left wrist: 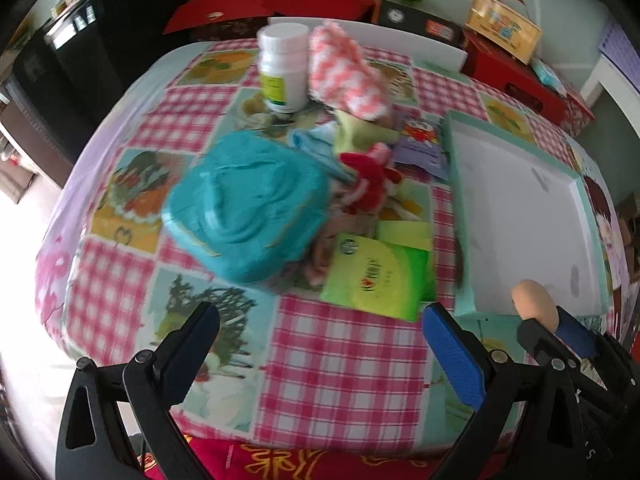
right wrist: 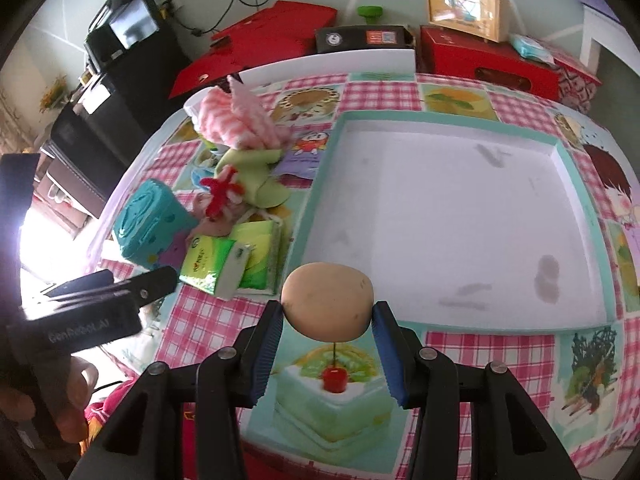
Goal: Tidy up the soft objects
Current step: 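Lift the tan bun with the right tool while the left tool approaches the green tissue pack, then grasp the green tissue pack with the left tool and lift it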
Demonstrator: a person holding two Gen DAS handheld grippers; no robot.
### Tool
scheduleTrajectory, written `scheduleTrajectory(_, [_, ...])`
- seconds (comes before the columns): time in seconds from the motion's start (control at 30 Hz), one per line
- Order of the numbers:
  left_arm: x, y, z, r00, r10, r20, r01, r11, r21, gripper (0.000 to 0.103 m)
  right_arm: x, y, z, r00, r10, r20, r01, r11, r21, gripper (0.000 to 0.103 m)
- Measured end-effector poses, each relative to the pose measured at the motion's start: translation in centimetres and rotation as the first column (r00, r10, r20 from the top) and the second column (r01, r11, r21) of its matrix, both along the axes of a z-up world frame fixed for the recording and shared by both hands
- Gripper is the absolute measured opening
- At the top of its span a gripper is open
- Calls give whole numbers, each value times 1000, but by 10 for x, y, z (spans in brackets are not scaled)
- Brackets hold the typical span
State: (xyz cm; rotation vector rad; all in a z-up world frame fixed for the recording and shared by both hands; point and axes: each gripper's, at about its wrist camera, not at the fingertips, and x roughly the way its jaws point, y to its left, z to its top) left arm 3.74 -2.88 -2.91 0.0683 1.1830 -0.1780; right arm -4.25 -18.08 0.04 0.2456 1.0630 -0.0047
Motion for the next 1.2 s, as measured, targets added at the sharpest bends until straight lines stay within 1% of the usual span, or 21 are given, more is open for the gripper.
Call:
scheduleTrajectory(0.13, [7,-10,-7,1000,-14,-11,14,1000,9,101,0,1,-1,1000,6,1,-6,1000,1,49])
scheduleTrajectory(0.3, [18,-10,-18,999,19,-45,-19,1000,-4,101,1,-1,-3,1000,3,0,-3,1000,5,49])
scheduleTrajectory(0.37, [19,-9,-20,998,29,-55,-30,999,-20,101,1,-2,-4,1000,2,-2,-2,1000,6,49])
scheduleTrajectory(0.57, [23,-9,-22,995,74,-67,-78,995,-55,101,1,-1,-4,1000,5,-4,-5,1000,0,49])
scheduleTrajectory(0.7, [26,-8,-23,991,106,-80,-113,989,-90,100,1,-1,-4,1000,3,-4,-3,1000,1,49])
scheduleTrajectory(0.77, [27,-8,-22,990,116,-86,-125,987,-105,98,1,-1,-4,1000,2,-3,-2,1000,1,49])
scheduleTrajectory(0.8, [27,-8,-22,989,119,-89,-129,985,-111,95,1,-1,-4,1000,0,-2,0,1000,1,49])
scheduleTrajectory(0.9, [30,-7,-22,987,131,-97,-143,982,-123,94,1,-2,-3,1000,1,0,-1,1000,1,49])
scheduleTrajectory(1.03, [34,-4,-22,976,185,-118,-203,966,-160,94,0,-3,-2,1000,-1,5,1,1000,1,49])
scheduleTrajectory(1.13, [37,-8,-24,971,202,-124,-222,960,-170,94,0,-3,-2,1000,-1,5,1,1000,2,49])
scheduleTrajectory(1.2, [38,-12,-25,973,198,-117,-216,964,-157,94,0,-4,-2,1000,-3,5,3,1000,2,49])
